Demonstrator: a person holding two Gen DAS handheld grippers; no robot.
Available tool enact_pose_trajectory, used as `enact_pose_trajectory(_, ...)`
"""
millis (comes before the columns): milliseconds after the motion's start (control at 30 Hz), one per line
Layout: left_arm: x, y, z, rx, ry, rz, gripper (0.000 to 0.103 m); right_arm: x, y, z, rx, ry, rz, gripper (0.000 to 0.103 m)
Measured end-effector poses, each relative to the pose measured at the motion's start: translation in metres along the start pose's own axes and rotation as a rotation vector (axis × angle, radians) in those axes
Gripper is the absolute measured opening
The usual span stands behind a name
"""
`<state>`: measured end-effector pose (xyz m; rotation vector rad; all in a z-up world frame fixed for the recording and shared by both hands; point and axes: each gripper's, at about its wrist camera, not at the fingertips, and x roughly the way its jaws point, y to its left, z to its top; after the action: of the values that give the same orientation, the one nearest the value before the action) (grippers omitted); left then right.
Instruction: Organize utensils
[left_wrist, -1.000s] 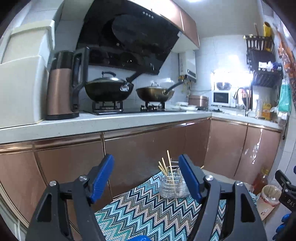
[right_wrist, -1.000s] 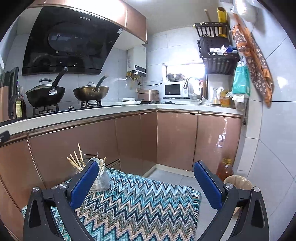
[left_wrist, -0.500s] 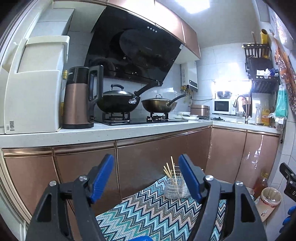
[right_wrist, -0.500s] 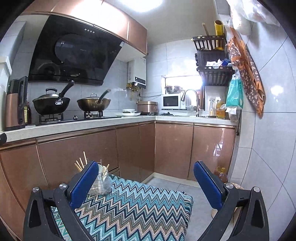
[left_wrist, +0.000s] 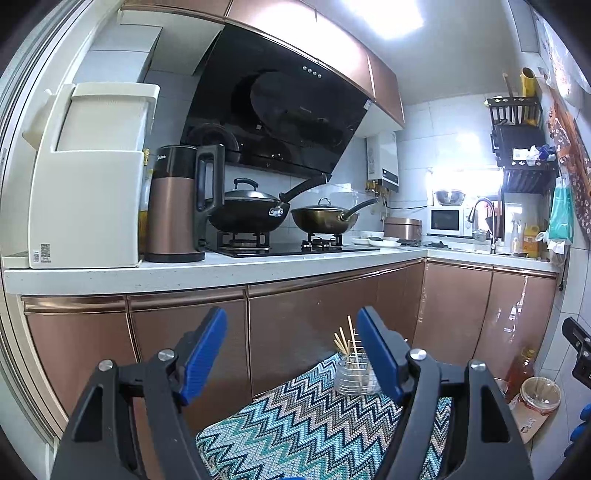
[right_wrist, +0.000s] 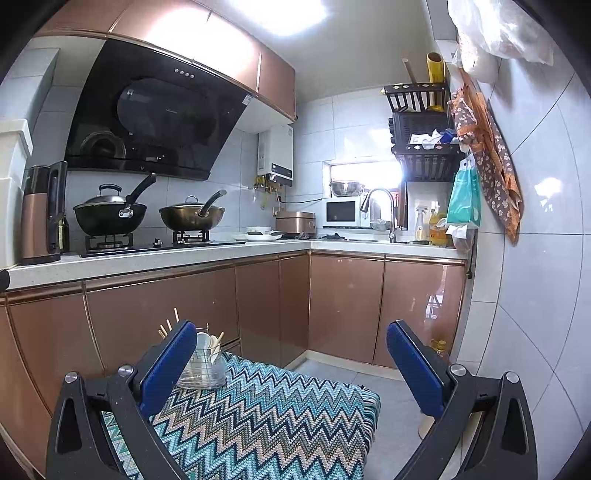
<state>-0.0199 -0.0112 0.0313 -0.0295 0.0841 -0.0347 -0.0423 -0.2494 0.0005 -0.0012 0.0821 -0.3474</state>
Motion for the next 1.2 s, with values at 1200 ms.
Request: enact_pose_trajectory(1200,-0.021,0.014,-0.002,0.007,-0.008,0.022,0.071,-0.019,0.005,0.004,-0.02,-0.01,0.027,0.103)
